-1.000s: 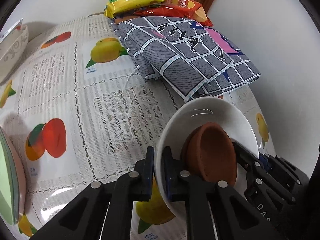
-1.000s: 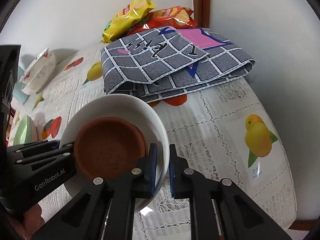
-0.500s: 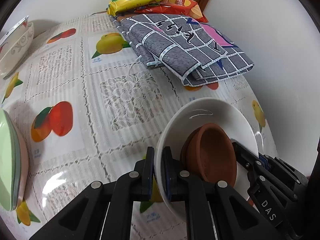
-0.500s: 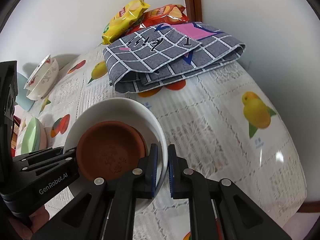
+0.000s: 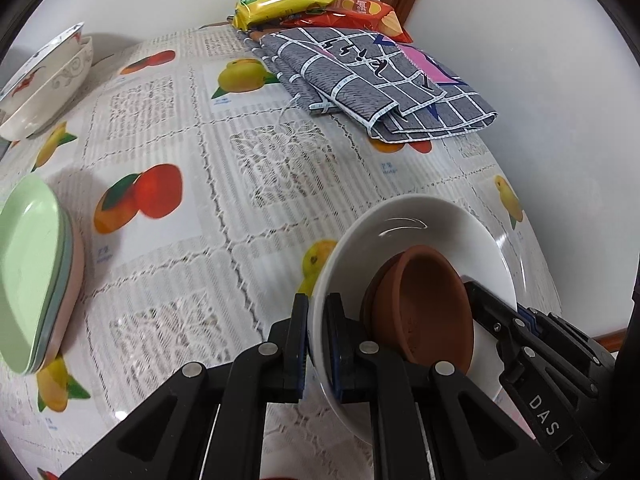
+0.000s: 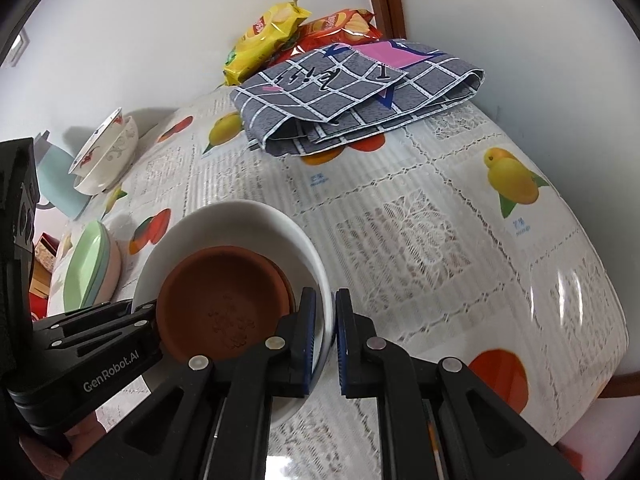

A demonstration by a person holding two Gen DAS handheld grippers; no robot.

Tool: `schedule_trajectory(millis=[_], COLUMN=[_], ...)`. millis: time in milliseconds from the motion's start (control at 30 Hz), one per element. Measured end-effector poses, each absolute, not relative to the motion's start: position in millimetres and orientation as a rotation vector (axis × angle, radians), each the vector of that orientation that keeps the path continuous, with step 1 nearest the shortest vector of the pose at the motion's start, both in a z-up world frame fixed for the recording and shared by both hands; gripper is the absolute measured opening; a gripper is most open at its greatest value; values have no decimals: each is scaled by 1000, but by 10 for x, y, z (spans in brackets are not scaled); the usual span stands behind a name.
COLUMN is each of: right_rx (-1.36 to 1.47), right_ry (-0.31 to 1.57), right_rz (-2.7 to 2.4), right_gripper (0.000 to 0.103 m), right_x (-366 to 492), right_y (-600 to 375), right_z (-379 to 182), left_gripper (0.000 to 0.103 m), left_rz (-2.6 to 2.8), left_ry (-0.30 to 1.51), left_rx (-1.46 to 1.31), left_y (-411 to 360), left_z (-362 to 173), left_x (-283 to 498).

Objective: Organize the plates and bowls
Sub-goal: 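Lift the white bowl with both grippers and carry it over the green plate stack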

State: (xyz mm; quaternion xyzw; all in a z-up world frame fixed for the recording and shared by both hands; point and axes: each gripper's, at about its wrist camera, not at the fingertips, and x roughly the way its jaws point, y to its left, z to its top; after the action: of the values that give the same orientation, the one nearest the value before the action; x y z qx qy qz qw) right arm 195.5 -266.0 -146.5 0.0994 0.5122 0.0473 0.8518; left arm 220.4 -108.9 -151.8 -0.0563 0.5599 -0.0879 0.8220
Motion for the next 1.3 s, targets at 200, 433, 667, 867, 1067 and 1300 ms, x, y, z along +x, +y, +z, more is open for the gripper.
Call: schedule_trajectory(millis=[200,433,667,867,1067,1300], right_rx=[211,201,191,183,173,160], right_ry=[1074,1063,1054,1040,1030,1010], right_rz=[113,126,133,139,159,188], right_gripper=[9,10,9,9,9,9], right_x=[1862,1829,1865,1936,2050,2149], right_y=[-2555,-2416,-2259,-2113,-1946,-1698], right_z=[-1429,-1346,-1252,-1145,-1035,-924], left_gripper=[9,9,9,10,9,9], left_rz=[-173,-163,-161,-167,-152,-130], left_ry=[1182,1169,1161,1150,1128,1108], left_rx=[-126,-141,-157,-165,-165,-176], left_y=[-982,-828,-666,-513,-323,-81], left_z=[-1466,-1382,-1290,-1207,-1099,-979], left_x=[2110,2082,2121,2187,2244,2292])
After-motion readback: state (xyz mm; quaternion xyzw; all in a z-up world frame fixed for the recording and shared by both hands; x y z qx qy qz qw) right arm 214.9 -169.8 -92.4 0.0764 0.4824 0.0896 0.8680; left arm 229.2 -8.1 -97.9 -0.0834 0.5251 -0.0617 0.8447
